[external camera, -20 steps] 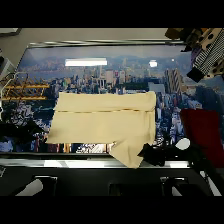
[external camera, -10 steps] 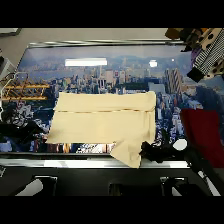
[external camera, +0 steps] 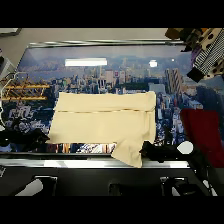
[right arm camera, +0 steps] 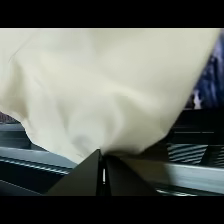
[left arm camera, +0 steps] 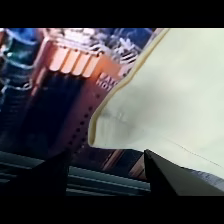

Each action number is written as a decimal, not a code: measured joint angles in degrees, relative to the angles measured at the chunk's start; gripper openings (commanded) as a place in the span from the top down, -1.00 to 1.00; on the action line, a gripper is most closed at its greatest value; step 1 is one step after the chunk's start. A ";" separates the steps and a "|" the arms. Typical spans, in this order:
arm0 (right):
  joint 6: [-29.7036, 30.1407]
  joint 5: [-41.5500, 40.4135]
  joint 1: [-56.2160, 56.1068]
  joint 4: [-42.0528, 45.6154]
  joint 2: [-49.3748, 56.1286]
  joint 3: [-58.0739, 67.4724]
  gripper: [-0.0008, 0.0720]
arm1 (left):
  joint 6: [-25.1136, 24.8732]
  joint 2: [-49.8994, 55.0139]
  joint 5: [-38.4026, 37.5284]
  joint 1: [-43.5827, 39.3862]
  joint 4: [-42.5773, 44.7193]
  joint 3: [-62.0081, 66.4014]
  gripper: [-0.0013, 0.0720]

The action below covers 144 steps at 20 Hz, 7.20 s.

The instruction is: Fold the clothes and pants, and hang the long-sleeved shirts on hangers.

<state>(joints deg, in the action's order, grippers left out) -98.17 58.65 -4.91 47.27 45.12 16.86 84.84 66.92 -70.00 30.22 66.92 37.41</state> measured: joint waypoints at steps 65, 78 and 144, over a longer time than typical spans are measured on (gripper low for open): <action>7.43 -9.66 2.91 6.08 33.66 41.51 -0.38 | 11.65 29.88 14.88 -23.12 12.61 43.52 -0.51; 27.91 12.61 24.15 -2.23 38.23 38.34 -0.85 | 11.65 20.33 3.28 -22.86 18.58 48.83 -0.53; 4.76 26.47 9.29 14.80 28.28 75.28 0.90 | 11.56 50.10 17.51 -65.96 -31.45 62.71 0.94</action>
<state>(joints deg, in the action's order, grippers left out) -93.41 85.12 4.38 62.06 73.41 92.14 96.40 117.01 -52.49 -35.75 35.46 100.12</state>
